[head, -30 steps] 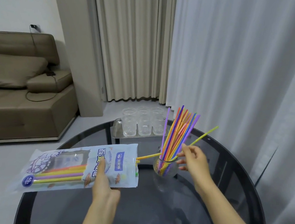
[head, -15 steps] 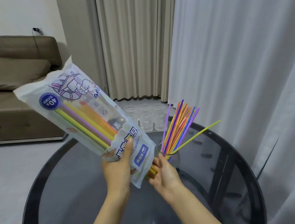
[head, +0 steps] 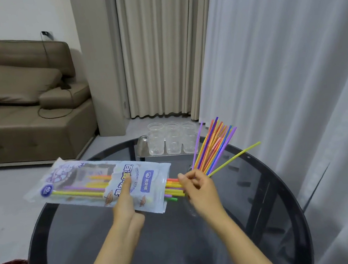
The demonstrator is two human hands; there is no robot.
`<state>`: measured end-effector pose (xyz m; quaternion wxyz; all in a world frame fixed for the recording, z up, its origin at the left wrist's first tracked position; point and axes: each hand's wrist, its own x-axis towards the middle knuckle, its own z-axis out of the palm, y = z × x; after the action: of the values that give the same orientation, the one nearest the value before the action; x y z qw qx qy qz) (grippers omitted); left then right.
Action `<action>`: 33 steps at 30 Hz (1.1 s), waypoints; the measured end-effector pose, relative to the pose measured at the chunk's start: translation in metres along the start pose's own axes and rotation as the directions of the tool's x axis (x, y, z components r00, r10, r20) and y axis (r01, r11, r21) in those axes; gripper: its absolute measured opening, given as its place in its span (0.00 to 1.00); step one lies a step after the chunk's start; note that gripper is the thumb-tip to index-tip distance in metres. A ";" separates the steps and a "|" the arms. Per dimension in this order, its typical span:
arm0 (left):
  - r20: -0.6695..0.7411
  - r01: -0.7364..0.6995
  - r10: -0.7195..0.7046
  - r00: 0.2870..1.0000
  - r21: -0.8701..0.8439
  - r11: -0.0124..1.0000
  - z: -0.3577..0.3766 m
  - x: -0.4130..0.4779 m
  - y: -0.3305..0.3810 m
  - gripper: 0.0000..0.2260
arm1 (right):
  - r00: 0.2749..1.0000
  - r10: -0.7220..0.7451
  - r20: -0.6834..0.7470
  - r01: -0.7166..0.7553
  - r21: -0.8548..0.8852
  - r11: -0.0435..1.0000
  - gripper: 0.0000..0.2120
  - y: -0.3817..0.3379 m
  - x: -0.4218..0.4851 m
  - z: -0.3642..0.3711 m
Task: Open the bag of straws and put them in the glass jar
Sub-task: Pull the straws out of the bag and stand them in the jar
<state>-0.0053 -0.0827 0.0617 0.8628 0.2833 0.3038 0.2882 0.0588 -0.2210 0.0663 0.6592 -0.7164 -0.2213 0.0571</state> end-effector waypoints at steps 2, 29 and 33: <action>-0.005 0.067 -0.068 0.998 -0.080 0.995 -0.002 0.002 0.003 0.08 | 0.997 -0.013 -0.082 0.016 0.037 0.999 0.12 -0.006 0.006 -0.014; 0.031 0.238 -0.236 0.971 -0.142 0.961 0.006 0.002 -0.028 0.04 | 0.915 0.152 -0.374 -0.021 0.332 0.943 0.17 -0.014 0.021 -0.035; -0.015 0.209 -0.215 0.977 -0.170 0.963 0.003 0.009 -0.022 0.03 | 0.842 0.141 -0.521 0.026 0.300 0.954 0.15 -0.023 0.042 -0.071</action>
<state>0.0099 -0.0927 0.0458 0.9042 0.1708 0.3213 0.2235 0.1171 -0.2693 0.1060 0.7920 -0.6034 0.0047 -0.0932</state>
